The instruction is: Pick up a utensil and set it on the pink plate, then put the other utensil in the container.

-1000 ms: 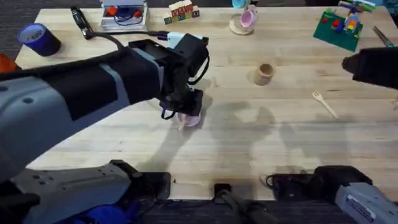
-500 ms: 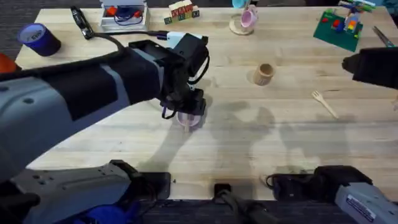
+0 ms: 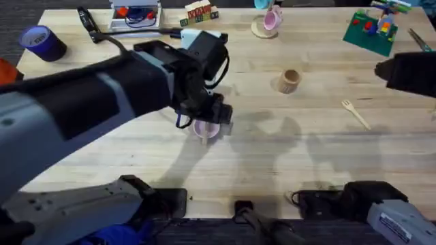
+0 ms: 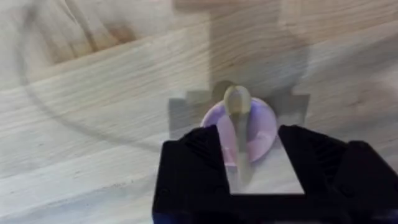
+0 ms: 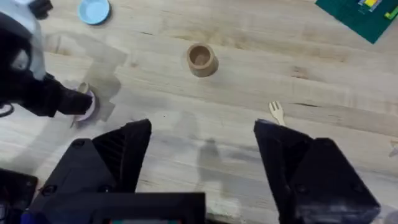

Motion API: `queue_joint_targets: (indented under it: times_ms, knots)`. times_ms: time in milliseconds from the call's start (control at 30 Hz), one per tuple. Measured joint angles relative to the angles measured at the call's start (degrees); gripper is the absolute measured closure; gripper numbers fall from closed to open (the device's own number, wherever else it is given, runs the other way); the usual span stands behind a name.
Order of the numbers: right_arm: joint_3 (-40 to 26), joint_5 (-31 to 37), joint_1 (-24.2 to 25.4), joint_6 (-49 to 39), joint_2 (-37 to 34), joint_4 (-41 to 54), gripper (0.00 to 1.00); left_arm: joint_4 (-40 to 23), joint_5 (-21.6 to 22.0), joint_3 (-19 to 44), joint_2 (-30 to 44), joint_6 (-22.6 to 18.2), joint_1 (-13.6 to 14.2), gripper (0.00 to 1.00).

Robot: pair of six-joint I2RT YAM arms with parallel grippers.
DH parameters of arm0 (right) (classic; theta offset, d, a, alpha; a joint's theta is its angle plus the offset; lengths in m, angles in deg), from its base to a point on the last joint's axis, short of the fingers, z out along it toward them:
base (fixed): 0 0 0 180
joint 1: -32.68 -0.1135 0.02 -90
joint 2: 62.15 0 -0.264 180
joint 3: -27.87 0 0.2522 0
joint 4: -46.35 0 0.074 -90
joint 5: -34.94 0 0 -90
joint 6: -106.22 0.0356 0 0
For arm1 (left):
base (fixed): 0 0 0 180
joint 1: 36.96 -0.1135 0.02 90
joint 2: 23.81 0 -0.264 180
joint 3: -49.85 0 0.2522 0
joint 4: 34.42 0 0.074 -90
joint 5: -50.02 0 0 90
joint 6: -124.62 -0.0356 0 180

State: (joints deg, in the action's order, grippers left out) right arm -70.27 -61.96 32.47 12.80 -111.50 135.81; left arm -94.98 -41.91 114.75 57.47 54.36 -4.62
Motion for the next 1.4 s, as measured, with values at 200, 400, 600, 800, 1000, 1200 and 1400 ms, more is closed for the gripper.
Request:
queue_joint_targets:
  times_ms: [200, 400, 600, 800, 1000, 1200, 1400]
  knots:
    - [0.0, -0.01, 0.0, 0.0, 0.0, 0.0, 0.006, -2.7, -0.07, 2.94, -4.54, -1.54, 0.0, 0.203]
    - [0.0, 0.0, 0.0, 0.0, 0.0, 0.0, 0.005, -7.09, -1.09, 5.19, -8.84, -4.65, 0.0, 0.028]
    - [0.0, 0.0, 0.0, 0.0, 0.0, 0.0, 0.005, -8.08, -1.48, 8.12, -13.69, -5.53, 0.0, 0.006]
    - [0.0, 0.0, 0.0, 0.0, 0.0, 0.0, 0.005, -7.82, -1.49, 11.65, -19.95, -5.88, 0.0, 0.006]
    - [0.0, -0.02, 0.0, 0.0, 0.0, 0.0, 0.005, -7.2, -1.51, 12.77, -25.44, -5.88, 0.0, 0.006]
    - [0.0, 0.0, 0.0, 0.0, 0.0, 0.0, 0.005, -6.92, -1.5, 12.78, -28.06, -5.88, 0.0, 0.006]
    - [0.0, 0.0, 0.0, 0.0, 0.0, 0.0, 0.006, -9.82, -1.53, 12.77, -28.46, -5.96, 0.0, 0.006]
